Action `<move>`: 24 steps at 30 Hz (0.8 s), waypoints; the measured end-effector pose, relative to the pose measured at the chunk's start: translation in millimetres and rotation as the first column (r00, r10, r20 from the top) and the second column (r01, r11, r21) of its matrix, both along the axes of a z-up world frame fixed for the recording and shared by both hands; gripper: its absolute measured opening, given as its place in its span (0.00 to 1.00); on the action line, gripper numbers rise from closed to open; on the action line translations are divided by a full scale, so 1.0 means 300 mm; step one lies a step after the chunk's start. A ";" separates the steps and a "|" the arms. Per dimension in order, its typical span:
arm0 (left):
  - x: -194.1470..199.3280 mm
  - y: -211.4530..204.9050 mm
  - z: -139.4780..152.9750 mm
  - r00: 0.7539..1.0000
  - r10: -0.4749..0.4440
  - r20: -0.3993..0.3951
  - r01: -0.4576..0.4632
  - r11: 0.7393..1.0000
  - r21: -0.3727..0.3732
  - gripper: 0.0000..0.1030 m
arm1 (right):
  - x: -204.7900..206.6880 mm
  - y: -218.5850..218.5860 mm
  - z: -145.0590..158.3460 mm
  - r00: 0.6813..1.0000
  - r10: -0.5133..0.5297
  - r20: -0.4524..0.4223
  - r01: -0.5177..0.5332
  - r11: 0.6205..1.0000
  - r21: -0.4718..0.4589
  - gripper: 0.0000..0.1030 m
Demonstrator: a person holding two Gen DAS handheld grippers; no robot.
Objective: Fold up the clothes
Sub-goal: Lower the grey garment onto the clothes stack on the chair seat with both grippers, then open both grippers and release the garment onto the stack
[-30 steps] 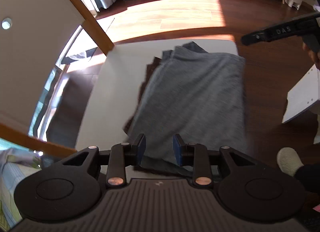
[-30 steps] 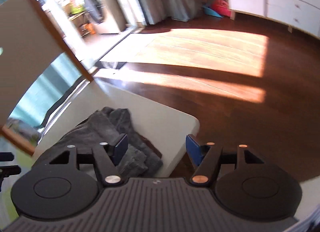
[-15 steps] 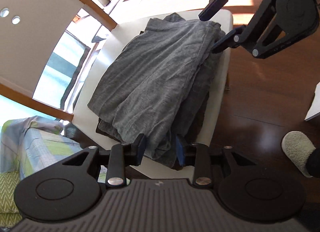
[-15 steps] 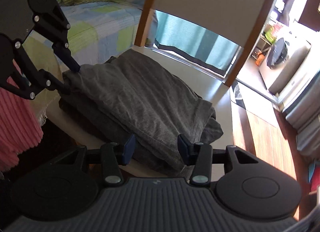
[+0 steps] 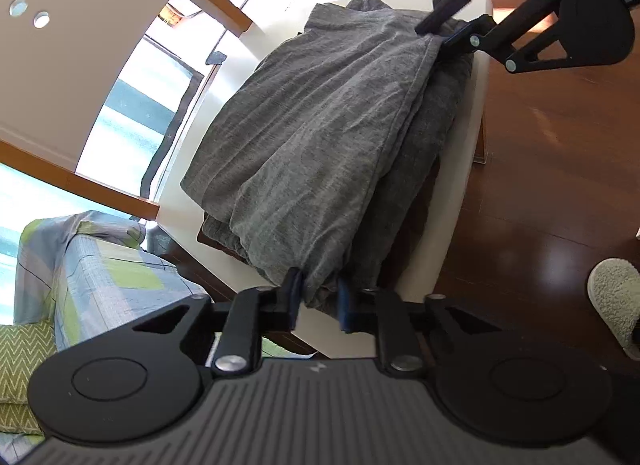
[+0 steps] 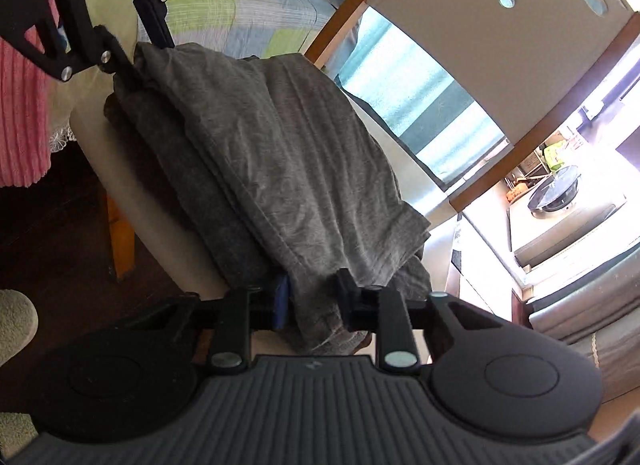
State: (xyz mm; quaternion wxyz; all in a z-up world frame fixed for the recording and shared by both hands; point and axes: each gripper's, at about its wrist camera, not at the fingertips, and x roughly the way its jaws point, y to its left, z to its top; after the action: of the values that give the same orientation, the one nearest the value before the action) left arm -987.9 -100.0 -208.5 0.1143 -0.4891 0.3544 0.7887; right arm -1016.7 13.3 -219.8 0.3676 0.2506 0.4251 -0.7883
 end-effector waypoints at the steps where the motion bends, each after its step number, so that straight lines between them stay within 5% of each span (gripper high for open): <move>1: 0.002 -0.003 0.019 1.000 0.004 0.003 -0.004 1.000 0.029 0.10 | -0.006 0.004 0.012 1.000 0.005 -0.001 -0.005 1.000 -0.007 0.04; 5: 0.033 0.021 0.069 1.000 0.001 0.007 -0.001 0.996 0.094 0.09 | -0.038 0.040 0.058 1.000 0.028 0.008 -0.027 0.999 -0.021 0.03; 12: 0.066 0.004 -0.031 0.999 -0.001 0.035 0.003 0.998 -0.059 0.11 | -0.012 0.071 0.017 0.993 0.087 0.079 -0.087 0.996 -0.004 0.03; 15: 0.104 0.030 -0.073 0.995 -0.049 0.087 0.062 0.987 -0.146 0.16 | 0.006 0.046 -0.049 0.994 0.067 0.091 -0.071 0.996 0.046 0.13; 17: 0.135 0.027 -0.051 0.992 -0.065 0.108 0.079 0.989 -0.125 0.22 | 0.015 0.048 -0.044 0.993 0.067 0.095 -0.073 0.995 0.061 0.29; 21: 0.151 -0.050 0.130 0.996 0.052 0.074 -0.054 0.998 0.025 0.25 | 0.012 0.125 0.076 0.990 -0.004 0.139 0.004 1.000 0.006 0.33; 24: 0.047 -0.119 0.262 0.983 0.181 -0.022 -0.175 0.969 0.176 0.24 | -0.065 0.187 0.208 0.978 -0.072 0.196 0.107 0.979 -0.174 0.31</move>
State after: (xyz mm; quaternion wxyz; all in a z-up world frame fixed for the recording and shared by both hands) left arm -973.8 -135.8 -129.9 0.0784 -0.4923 0.2413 0.8326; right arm -1036.4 69.3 -157.5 0.3917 0.3081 0.3019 -0.8127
